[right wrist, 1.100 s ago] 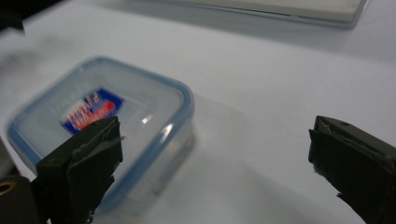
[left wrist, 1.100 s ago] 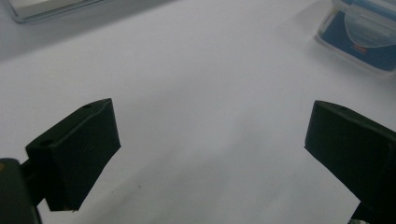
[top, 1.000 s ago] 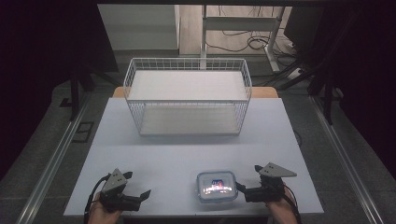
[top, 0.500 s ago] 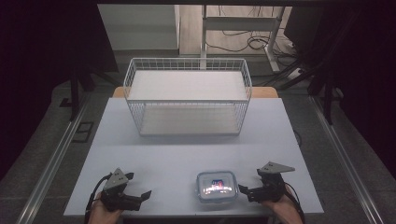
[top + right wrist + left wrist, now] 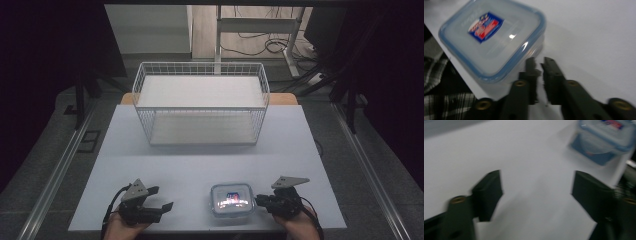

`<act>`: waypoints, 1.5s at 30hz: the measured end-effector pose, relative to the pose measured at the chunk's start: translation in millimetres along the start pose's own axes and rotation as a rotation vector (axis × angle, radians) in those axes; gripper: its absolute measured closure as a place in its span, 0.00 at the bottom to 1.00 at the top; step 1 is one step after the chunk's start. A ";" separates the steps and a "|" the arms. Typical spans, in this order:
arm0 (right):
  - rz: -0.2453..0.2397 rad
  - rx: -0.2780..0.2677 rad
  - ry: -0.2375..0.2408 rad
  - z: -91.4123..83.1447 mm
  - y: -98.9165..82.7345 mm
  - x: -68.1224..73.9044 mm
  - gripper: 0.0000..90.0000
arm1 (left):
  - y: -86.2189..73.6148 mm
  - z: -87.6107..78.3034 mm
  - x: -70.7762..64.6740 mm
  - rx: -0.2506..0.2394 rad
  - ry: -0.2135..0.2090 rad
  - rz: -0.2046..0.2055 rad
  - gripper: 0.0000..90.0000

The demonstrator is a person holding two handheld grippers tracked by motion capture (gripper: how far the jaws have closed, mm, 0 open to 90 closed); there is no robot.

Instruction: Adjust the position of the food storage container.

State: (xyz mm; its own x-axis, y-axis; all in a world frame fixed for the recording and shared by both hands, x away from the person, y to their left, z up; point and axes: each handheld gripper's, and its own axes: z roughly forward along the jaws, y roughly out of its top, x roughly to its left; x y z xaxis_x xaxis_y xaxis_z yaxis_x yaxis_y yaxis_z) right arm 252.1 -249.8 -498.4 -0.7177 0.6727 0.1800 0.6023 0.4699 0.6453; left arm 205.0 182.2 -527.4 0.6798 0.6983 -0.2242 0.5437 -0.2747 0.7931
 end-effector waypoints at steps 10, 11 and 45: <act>-0.043 0.060 0.066 19.3 5.8 22.1 0.99 | 5.1 19.9 -21.2 0.111 -0.082 0.078 0.87; -0.049 0.058 0.070 21.7 7.3 24.0 0.99 | 5.6 20.1 -21.3 0.114 -0.084 0.077 0.91; -0.164 -0.029 -0.018 44.7 19.8 25.1 0.16 | -3.3 11.0 5.6 0.104 0.018 0.002 0.19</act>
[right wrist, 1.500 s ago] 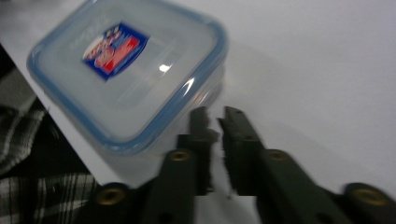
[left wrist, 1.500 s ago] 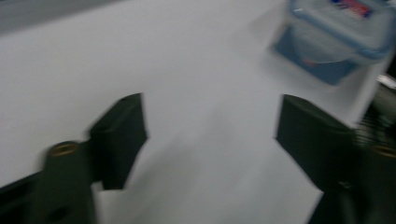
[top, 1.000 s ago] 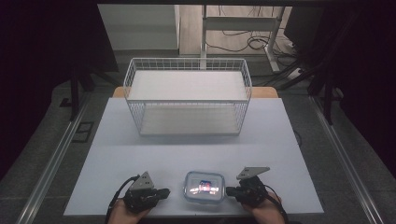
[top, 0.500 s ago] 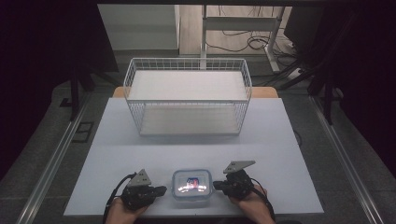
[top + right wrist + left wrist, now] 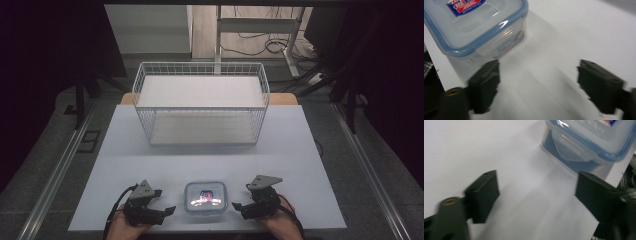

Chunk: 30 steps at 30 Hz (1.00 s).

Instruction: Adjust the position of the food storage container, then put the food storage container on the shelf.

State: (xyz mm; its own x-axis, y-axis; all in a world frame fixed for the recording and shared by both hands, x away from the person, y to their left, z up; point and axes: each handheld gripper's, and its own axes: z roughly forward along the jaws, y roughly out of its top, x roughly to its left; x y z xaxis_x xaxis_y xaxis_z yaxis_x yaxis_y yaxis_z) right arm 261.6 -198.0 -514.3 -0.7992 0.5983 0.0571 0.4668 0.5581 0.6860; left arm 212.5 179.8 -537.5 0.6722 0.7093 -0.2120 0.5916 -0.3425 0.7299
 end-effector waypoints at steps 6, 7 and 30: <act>0.014 -0.010 0.003 0.7 2.0 1.2 0.08 | 3.3 -3.0 1.9 -0.033 -0.014 -0.030 0.10; 0.025 -0.013 0.012 0.9 2.4 1.1 0.07 | 3.5 -3.2 1.8 -0.033 -0.028 -0.028 0.10; 0.081 -0.070 0.143 0.7 34.8 21.0 0.13 | 38.4 23.1 -9.0 -0.076 -0.179 -0.031 0.09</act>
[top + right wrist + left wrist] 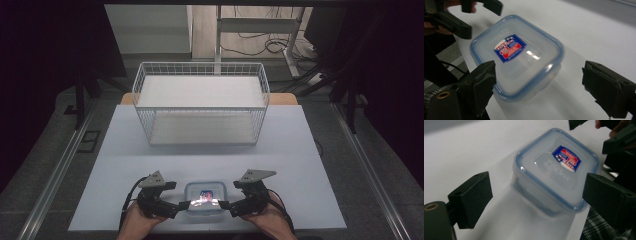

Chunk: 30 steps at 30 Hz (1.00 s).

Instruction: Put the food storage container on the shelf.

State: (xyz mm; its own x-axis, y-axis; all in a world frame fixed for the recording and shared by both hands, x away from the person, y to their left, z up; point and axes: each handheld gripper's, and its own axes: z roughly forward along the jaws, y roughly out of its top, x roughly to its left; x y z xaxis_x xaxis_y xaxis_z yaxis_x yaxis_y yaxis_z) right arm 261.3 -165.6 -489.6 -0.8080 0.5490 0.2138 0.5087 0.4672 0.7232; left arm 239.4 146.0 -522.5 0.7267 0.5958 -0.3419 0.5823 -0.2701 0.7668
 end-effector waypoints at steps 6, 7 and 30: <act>0.019 0.067 0.045 21.5 4.2 0.4 0.11 | 3.4 19.5 4.3 0.061 -0.057 -0.032 0.07; 0.029 0.084 0.056 24.8 3.5 0.1 0.11 | 2.8 20.4 4.2 0.068 -0.072 -0.044 0.07; 0.242 0.076 0.249 -0.5 -17.0 -15.1 0.60 | -15.2 -3.8 5.4 0.025 -0.226 -0.179 0.60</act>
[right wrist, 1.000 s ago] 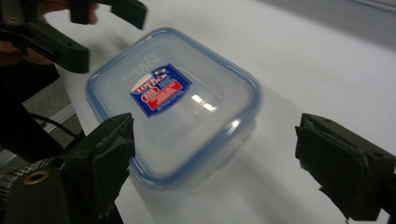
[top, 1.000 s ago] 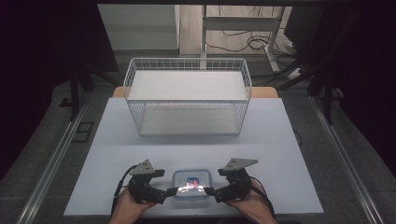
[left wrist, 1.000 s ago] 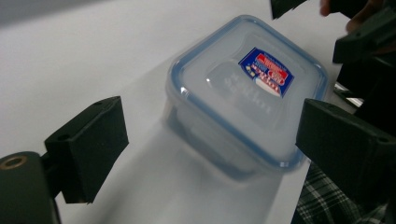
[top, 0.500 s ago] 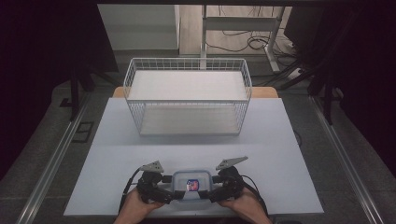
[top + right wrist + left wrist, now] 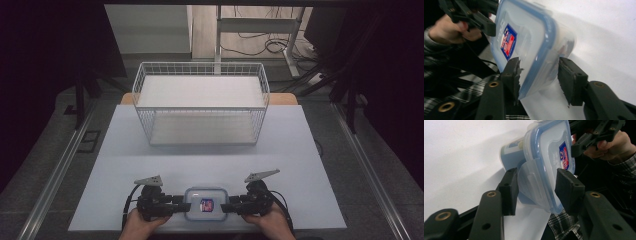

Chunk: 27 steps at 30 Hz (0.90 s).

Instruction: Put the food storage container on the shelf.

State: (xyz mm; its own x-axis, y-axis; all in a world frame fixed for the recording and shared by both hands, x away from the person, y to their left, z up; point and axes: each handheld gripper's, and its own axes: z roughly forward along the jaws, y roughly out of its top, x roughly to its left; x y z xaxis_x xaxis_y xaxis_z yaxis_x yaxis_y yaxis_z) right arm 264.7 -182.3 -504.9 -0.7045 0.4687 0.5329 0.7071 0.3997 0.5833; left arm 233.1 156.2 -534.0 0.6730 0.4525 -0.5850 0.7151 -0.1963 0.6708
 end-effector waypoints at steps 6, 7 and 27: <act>0.051 -0.026 0.048 -0.2 -5.2 -4.9 0.63 | -5.4 -3.1 1.9 -0.023 -0.030 -0.015 0.63; 0.061 -0.037 0.062 -0.3 -6.8 -6.9 0.63 | -5.6 -3.0 2.2 -0.026 -0.032 -0.018 0.63; 0.024 -0.147 0.038 -8.8 8.0 -0.3 0.66 | 12.6 -11.8 4.1 -0.090 -0.018 0.003 0.64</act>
State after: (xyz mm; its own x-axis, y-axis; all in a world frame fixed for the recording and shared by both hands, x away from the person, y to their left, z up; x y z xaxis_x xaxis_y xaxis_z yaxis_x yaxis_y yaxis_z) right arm 270.0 -186.1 -495.0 -0.6914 0.4458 0.5685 0.7091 0.2680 0.6522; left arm 242.6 165.8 -522.5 0.6789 0.4364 -0.5904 0.6937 -0.1180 0.7105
